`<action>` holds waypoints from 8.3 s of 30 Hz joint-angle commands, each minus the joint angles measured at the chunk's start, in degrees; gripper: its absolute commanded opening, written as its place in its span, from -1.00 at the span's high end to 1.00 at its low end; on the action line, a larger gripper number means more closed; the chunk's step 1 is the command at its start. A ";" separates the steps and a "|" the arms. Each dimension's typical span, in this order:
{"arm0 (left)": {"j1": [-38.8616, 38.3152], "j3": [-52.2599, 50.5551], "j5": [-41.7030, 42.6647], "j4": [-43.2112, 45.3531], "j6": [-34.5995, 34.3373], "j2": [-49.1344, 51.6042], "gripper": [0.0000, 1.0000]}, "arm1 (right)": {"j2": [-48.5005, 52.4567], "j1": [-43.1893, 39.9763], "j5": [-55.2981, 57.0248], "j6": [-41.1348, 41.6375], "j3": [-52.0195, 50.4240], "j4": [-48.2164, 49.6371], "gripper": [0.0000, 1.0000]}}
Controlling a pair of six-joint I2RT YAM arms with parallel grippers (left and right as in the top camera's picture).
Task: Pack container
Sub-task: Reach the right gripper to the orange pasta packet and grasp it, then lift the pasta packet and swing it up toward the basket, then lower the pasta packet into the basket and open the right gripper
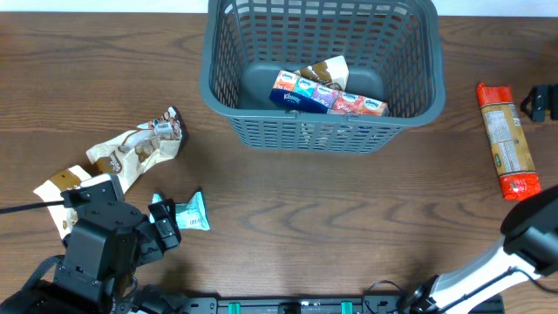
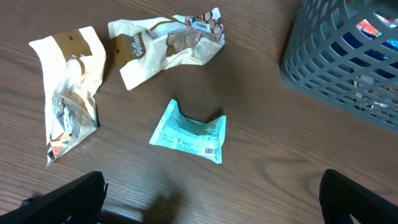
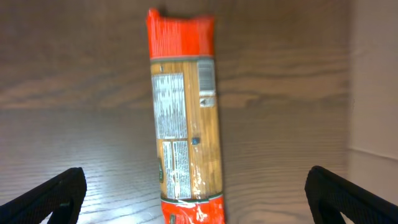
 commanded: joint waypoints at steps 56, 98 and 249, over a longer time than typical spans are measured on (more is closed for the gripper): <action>0.33 0.37 -0.70 -0.26 0.96 0.20 -0.97 | 20.39 1.33 10.43 2.95 -5.88 2.38 -0.99; 0.33 0.37 -0.70 -0.26 0.96 0.20 -0.97 | 19.54 1.55 -63.89 56.70 39.56 10.16 0.97; 0.35 0.37 -0.70 -0.26 0.96 0.20 -0.97 | 14.23 50.93 -2.86 4.09 34.23 -20.65 -0.98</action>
